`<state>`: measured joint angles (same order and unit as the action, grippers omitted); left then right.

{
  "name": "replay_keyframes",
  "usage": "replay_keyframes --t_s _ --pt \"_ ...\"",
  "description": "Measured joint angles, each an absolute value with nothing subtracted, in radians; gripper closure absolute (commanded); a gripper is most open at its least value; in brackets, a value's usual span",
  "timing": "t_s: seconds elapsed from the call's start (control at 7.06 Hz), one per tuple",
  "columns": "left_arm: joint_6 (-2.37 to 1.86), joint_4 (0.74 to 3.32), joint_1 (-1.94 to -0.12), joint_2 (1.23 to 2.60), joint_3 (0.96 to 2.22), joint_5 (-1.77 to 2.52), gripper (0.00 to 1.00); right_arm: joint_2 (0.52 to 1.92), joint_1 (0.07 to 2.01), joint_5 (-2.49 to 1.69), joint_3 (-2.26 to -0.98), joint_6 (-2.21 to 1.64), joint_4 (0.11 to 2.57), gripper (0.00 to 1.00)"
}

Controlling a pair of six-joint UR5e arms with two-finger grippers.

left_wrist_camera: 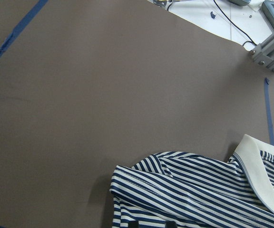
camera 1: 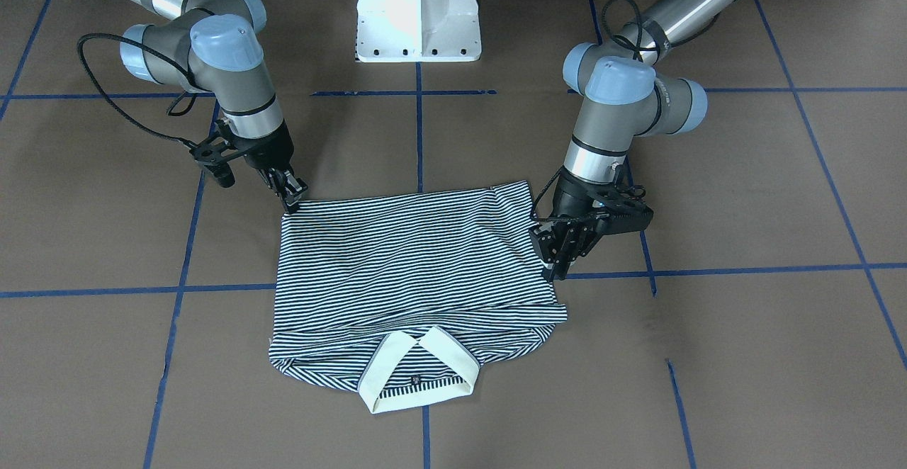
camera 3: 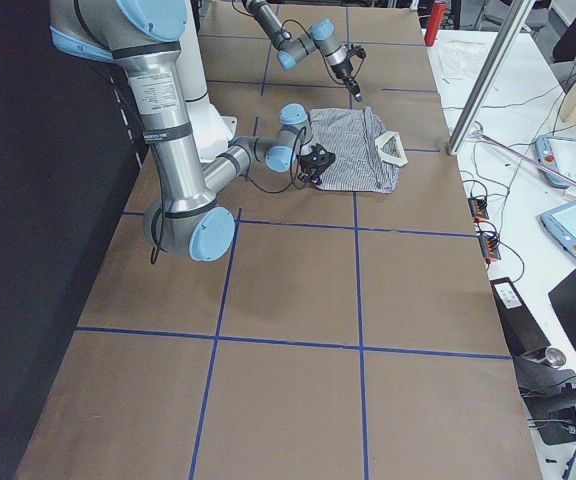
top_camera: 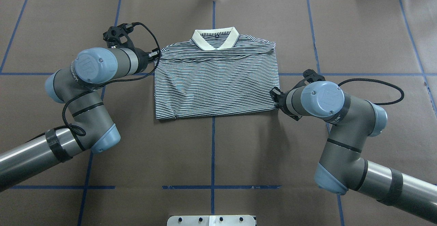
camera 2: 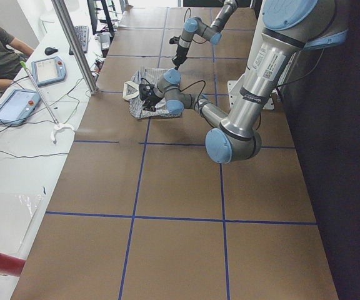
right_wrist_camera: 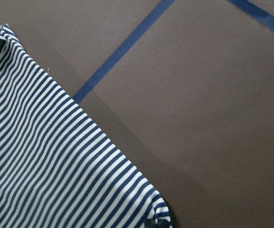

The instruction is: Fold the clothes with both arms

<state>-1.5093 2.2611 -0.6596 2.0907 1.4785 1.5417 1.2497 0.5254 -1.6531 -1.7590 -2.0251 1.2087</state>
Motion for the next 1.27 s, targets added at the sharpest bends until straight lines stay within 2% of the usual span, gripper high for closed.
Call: replay_keyframes --t_s 0.28,0.57,0.71,0.85,0.99,1.27 --pt "-1.509 2.261 -0.659 2.092 1.485 1.543 0.69 1.388 0.498 -1.662 -1.911 -2.034 1.210 1.00" --pt "-1.511 2.260 -0.656 2.091 1.518 1.583 0.69 1.653 0.390 -1.676 -2.168 -2.044 1.211 1.00" --pt "-1.519 2.257 -0.652 2.090 1.548 1.628 0.69 1.750 0.306 -1.690 -2.254 -2.065 1.212 0.81" --pt "-1.546 2.253 -0.644 2.090 1.580 1.679 0.69 1.812 0.215 -1.699 -2.301 -2.086 1.213 0.29" --pt "-1.593 2.250 -0.627 2.089 1.620 1.725 0.67 1.854 0.139 -1.702 -2.328 -2.096 1.213 0.00" --pt "-1.705 2.238 -0.553 2.046 1.733 1.762 0.57 1.900 0.054 -1.687 -2.339 -2.104 1.213 0.00"
